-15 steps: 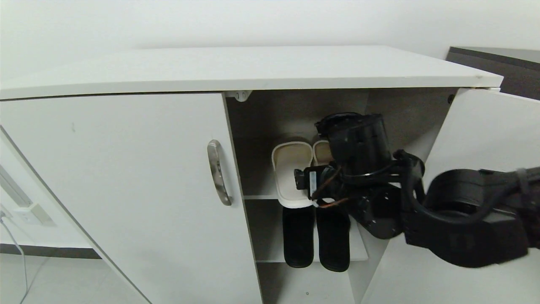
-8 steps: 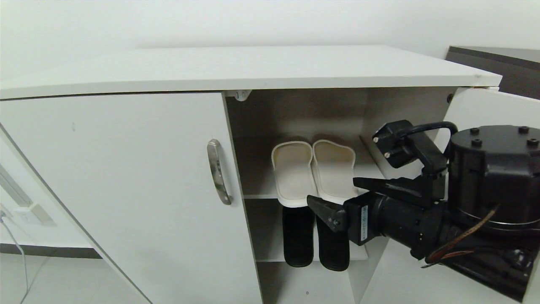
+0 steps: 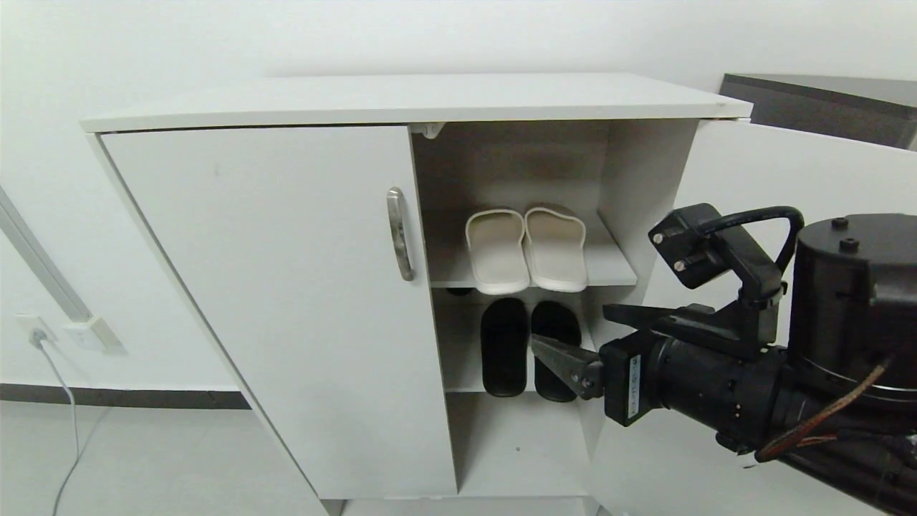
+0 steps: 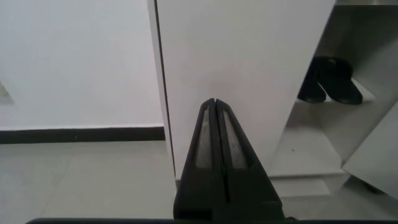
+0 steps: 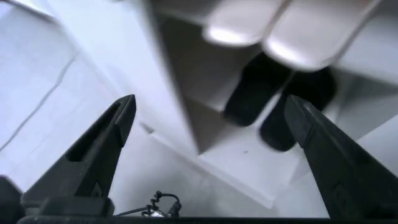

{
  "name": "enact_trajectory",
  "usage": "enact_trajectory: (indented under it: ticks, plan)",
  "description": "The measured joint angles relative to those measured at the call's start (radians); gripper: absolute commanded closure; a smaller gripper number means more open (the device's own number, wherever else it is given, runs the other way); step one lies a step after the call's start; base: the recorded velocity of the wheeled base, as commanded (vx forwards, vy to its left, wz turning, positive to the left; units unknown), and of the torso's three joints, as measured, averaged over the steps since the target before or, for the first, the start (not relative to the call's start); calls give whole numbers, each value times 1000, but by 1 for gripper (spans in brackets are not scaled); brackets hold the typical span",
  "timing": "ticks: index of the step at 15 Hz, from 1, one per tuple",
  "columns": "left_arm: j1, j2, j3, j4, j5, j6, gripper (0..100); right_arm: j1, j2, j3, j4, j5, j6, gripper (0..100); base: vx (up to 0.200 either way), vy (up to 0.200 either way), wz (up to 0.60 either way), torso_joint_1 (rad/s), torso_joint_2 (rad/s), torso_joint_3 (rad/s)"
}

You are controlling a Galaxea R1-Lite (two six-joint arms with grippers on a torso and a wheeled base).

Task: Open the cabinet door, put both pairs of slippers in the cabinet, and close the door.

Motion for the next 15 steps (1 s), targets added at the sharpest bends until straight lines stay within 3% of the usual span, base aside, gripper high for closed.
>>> enact_trajectory:
  ticks: [8,15]
  plan:
    - [-1,0,0,0,1,0,100,-4,6,76,-58,77,-48,100,-200,0,0,3,4,2]
    - [0,0,0,0,4,-1,100,-6,10,91,-58,77,-50,100,0,0,0,0,0,0]
